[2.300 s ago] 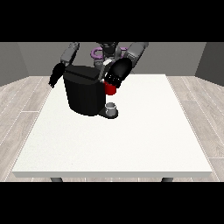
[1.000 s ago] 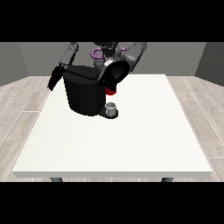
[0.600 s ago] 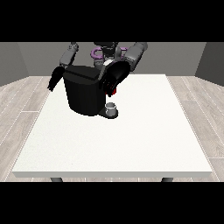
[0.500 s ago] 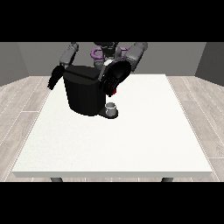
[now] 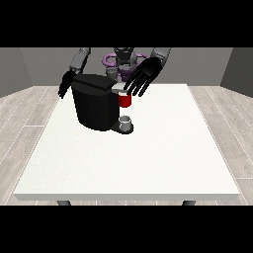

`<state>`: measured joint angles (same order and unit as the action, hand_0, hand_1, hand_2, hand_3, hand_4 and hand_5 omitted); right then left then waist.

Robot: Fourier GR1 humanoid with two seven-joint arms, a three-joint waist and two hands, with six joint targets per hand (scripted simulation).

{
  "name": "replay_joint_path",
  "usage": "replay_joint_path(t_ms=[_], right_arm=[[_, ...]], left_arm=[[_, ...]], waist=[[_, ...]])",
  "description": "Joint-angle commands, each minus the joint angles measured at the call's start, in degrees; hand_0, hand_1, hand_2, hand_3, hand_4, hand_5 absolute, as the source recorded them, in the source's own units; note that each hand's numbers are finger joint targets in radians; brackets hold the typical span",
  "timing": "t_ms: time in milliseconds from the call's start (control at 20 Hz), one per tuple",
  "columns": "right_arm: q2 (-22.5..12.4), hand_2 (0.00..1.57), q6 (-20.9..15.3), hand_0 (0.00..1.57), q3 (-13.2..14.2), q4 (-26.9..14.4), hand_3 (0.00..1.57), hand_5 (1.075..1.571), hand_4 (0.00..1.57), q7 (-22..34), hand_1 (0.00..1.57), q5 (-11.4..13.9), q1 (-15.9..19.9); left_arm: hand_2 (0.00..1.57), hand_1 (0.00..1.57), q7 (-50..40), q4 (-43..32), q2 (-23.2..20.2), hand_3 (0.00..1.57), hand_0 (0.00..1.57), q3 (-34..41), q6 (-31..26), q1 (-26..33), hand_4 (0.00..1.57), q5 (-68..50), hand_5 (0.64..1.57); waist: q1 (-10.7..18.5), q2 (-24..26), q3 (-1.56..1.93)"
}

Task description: Insert the coffee pod into the coffee machine and close the lid

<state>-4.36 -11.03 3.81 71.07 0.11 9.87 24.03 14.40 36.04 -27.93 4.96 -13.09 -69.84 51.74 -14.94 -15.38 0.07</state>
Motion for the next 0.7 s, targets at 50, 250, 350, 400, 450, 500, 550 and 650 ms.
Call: replay_joint_path(t_ms=[50, 250, 350, 400, 450, 500, 550, 650], right_arm=[[0.8, 0.00, 0.0, 0.00, 0.0, -1.5, 0.00, 1.571, 0.00, -1.5, 0.00, -0.3, -6.3], [0.1, 0.00, 2.0, 0.00, 0.4, -2.1, 0.00, 1.571, 0.00, -3.3, 0.00, -1.5, -10.7], [0.8, 0.00, -0.3, 0.00, 1.9, -2.7, 0.00, 1.571, 0.00, -1.7, 0.00, -1.7, -10.5], [0.8, 0.00, -0.7, 0.00, 1.6, -3.6, 0.00, 1.571, 0.00, -5.4, 0.00, -1.0, -13.9], [0.0, 0.00, 0.7, 0.00, 2.1, -2.4, 0.00, 1.571, 0.00, -3.9, 0.00, -2.2, -13.5], [0.2, 0.00, 0.4, 0.00, 2.6, -3.1, 0.00, 1.571, 0.00, -2.7, 0.00, -2.5, -13.8], [0.9, 0.00, 0.2, 0.00, 2.9, -2.1, 0.00, 1.571, 0.00, -2.8, 0.00, -3.3, -12.7], [1.2, 0.00, 2.3, 0.00, 1.7, -1.0, 0.00, 1.571, 0.00, -3.8, 0.00, -3.9, -15.0]], left_arm=[[0.00, 0.00, 0.6, 1.0, 5.1, 0.00, 0.00, -1.4, 0.9, 8.1, 0.00, -0.4, 1.571], [0.13, 0.00, 0.4, 1.6, 10.3, 0.00, 0.00, 4.9, 1.0, 11.0, 0.00, -8.3, 1.571], [0.00, 0.00, 2.9, 1.5, 15.2, 0.00, 0.00, 10.4, 0.2, 13.7, 0.20, -16.0, 1.571], [0.00, 0.00, 3.6, 1.6, 18.0, 0.00, 0.00, 10.6, 1.9, 17.2, 0.37, -16.8, 1.571], [0.00, 0.00, 5.2, 1.2, 18.1, 0.00, 0.00, 12.7, 0.9, 19.2, 0.42, -19.4, 1.571], [0.00, 0.00, 5.5, 1.2, 21.4, 0.00, 0.00, 13.9, 1.1, 21.8, 0.47, -21.5, 1.571], [0.00, 0.00, 3.8, -0.1, 22.5, 0.00, 0.00, 18.1, -0.3, 21.5, 0.41, -26.0, 1.571], [0.00, 0.00, 5.6, -0.3, 25.2, 0.00, 0.00, 18.4, -0.1, 26.6, 0.07, -27.3, 1.571]], waist=[[4.1, 7.5, -0.06], [5.7, 13.1, -0.09], [9.6, 15.9, -0.23], [10.3, 16.1, -0.16], [11.4, 18.2, -0.22], [13.8, 20.7, -0.25], [14.3, 21.5, -0.30], [15.8, 26.1, -0.18]])
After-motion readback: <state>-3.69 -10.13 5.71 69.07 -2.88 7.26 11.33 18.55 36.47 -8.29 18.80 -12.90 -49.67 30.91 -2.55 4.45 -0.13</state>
